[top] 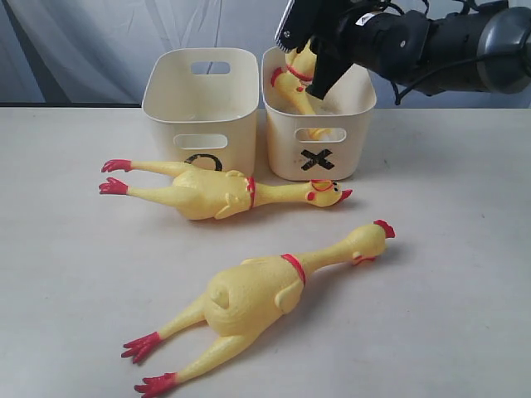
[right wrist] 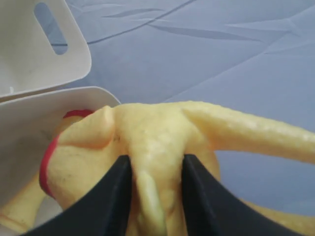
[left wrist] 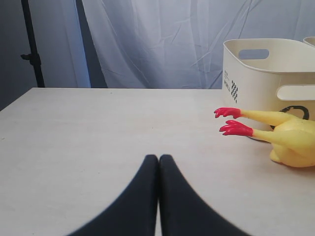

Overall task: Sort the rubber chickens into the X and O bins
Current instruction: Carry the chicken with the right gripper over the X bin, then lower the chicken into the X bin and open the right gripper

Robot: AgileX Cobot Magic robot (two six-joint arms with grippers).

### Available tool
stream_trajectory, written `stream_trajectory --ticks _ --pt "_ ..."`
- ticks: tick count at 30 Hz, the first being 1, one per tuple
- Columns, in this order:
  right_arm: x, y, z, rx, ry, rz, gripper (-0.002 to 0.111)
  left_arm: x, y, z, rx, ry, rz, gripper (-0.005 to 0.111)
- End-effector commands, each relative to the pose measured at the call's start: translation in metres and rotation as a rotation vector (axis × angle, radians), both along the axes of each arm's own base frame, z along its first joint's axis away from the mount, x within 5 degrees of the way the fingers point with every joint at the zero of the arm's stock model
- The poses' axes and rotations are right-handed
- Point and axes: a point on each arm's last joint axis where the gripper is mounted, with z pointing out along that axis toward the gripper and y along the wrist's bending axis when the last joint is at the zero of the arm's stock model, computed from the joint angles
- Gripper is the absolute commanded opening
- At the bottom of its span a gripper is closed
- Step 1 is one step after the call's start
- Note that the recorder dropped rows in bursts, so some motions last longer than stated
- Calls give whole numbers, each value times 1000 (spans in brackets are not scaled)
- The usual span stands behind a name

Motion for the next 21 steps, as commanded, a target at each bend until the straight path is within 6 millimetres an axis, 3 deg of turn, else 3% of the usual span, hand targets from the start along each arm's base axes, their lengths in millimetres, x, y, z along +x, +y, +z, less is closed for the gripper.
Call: stream_trajectory --ticks 1,17,21 --pt "5 -11 -4 13 33 -37 -1 0 0 -1 -7 -6 3 0" --pt "6 -7 -31 77 195 -37 0 0 0 -1 -7 -6 3 0" --pt "4 -5 -36 52 230 -2 18 0 0 -1 -7 -6 3 0"
